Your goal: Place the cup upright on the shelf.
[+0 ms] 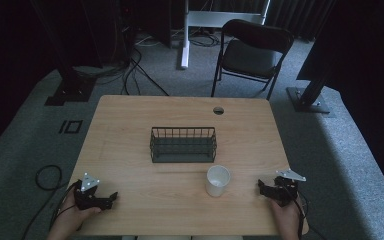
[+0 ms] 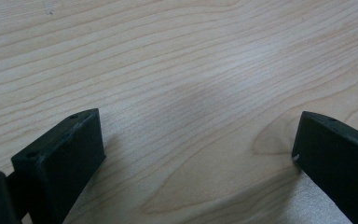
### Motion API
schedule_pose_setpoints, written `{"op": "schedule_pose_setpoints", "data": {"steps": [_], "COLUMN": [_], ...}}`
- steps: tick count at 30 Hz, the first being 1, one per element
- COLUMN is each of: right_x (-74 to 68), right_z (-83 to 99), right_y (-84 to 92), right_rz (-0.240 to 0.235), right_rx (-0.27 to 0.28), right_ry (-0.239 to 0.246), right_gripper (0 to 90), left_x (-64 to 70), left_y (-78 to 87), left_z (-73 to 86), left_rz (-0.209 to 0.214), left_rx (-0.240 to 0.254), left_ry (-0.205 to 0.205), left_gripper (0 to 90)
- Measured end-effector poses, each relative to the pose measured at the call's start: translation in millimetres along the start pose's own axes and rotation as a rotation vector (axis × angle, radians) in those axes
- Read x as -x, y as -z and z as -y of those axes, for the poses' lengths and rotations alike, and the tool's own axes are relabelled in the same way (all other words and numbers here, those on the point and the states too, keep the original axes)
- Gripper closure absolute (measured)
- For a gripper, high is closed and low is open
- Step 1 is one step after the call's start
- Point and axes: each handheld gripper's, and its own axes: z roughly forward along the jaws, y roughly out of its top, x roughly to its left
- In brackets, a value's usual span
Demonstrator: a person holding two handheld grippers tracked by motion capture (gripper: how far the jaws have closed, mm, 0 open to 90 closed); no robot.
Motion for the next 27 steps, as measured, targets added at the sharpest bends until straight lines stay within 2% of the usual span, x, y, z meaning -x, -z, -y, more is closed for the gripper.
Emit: {"op": "schedule_pose_setpoints", "data": {"steps": [20, 27], "right_x": [0.2, 0.2], "right_z": [0.0, -0.1], "right_y": [-0.1, -0.1], "right_rz": [0.000, 0.000], "right_rx": [0.000, 0.000], "right_ry": [-0.002, -0.002], "right_gripper": [11.6, 11.7], "left_x": [0.1, 1.9], "left_y": [0.2, 0.5], "left_z": [-0.1, -0.4], "left_rz": [0.001, 0.015], "left_rx": [-0.002, -0.005], "left_ry": [-0.001, -0.019], "left_gripper": [2.4, 2.4]}}
